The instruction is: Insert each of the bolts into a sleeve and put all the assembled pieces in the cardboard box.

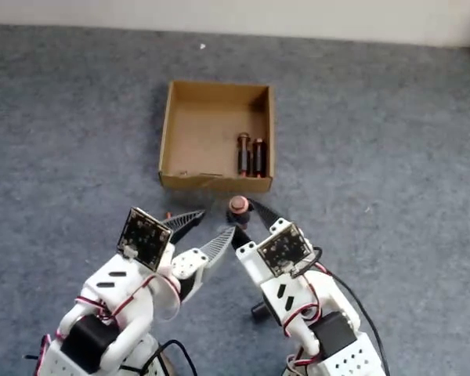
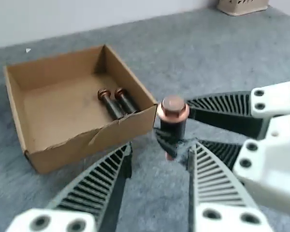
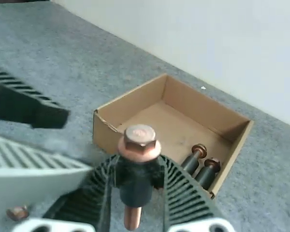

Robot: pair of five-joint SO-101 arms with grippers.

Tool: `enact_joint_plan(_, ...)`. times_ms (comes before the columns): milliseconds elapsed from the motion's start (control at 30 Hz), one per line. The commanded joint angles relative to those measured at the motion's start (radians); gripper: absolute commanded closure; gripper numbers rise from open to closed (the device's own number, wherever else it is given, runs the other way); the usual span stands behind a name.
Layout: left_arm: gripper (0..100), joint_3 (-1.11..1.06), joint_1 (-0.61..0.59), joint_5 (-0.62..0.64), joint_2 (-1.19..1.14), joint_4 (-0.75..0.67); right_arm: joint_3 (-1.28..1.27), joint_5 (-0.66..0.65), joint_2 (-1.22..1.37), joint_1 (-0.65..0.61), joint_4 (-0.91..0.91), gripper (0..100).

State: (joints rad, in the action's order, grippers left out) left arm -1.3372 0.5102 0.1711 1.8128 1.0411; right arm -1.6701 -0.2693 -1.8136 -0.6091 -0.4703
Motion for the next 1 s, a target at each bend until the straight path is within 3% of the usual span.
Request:
enact_joint_plan(0, 80, 0.082, -0.050, -0.008, -0.001, 0.094, -0.139, -0.006, -0.021, 0.025, -0.025, 99.5)
enact_joint_plan(300, 80, 0.051, -0.513, -0.002, -0.001, 0.100, -0.139, -0.008, -0.019, 0.025, -0.033, 99.5)
enact_joint_plan(500, 80, -0.077, -0.679, -0.002, -0.001, 0.098, -0.031, -0.005, -0.019, 0.039, -0.128, 99.5)
enact_joint_plan(700, 80, -0.147, -0.745, -0.002, -0.001, 0.072, 0.225, 0.061, 0.042, 0.038, -0.222, 99.5)
enact_joint_plan(967, 80, -0.288, -0.753, -0.002, -0.001, -0.035, 0.559, 0.068, 0.552, 0.041, -0.054, 99.5)
